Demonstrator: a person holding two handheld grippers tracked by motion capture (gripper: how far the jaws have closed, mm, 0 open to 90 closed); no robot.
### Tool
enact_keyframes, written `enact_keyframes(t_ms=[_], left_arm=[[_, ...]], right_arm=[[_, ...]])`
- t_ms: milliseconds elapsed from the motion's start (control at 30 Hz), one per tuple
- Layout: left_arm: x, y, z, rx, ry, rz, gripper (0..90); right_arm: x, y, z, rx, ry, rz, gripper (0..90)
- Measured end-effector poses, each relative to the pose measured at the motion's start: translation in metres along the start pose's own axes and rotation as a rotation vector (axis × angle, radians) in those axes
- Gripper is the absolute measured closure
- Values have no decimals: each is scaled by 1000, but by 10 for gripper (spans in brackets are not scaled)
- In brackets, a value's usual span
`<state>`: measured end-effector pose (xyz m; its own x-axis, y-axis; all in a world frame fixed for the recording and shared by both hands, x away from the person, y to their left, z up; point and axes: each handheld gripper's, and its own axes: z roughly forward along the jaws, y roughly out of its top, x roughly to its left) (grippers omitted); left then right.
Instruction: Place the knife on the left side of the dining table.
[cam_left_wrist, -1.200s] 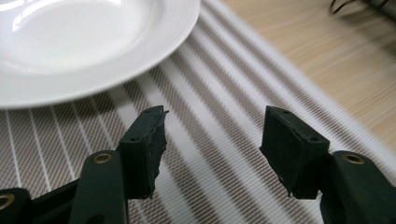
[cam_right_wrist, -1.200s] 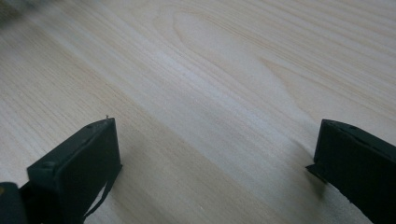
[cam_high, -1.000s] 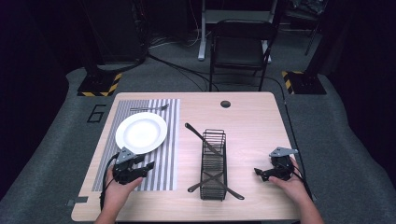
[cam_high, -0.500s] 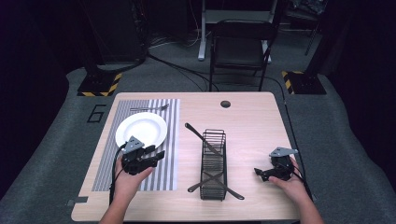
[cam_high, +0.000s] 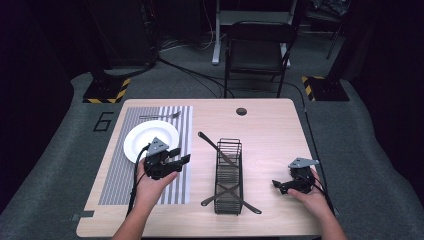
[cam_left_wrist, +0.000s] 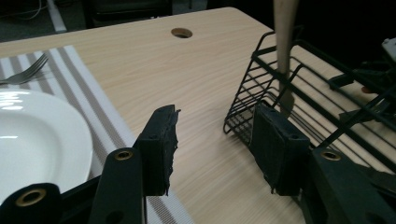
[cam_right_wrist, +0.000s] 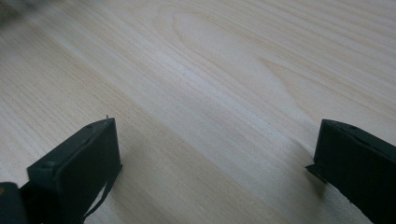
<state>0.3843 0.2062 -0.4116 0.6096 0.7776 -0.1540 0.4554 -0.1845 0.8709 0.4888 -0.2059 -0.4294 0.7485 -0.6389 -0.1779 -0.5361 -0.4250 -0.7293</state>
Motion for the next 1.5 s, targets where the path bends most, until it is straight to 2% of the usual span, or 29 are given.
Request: enact_keyframes(t_ms=[33,200,733,833,1100,1500], left_arm=[[-5,4,3,-8,-6,11,503],[-15,12,12,-8,-24,18,518],[-37,34,32,-29,-62,30,527],[-39,38,36,-37,-62,30,527],[-39,46,44,-68,-64,0,531],[-39,47,48,-72,-32,8,615]], right_arm=[[0,0,0,3,1,5,0],[0,0,0,-1,0,-1,0],[0,0,0,0,-1,0,0],[0,0,0,0,0,0,0],[0,0,0,3,2,5,0],[0,0,0,-1,0,1,0]])
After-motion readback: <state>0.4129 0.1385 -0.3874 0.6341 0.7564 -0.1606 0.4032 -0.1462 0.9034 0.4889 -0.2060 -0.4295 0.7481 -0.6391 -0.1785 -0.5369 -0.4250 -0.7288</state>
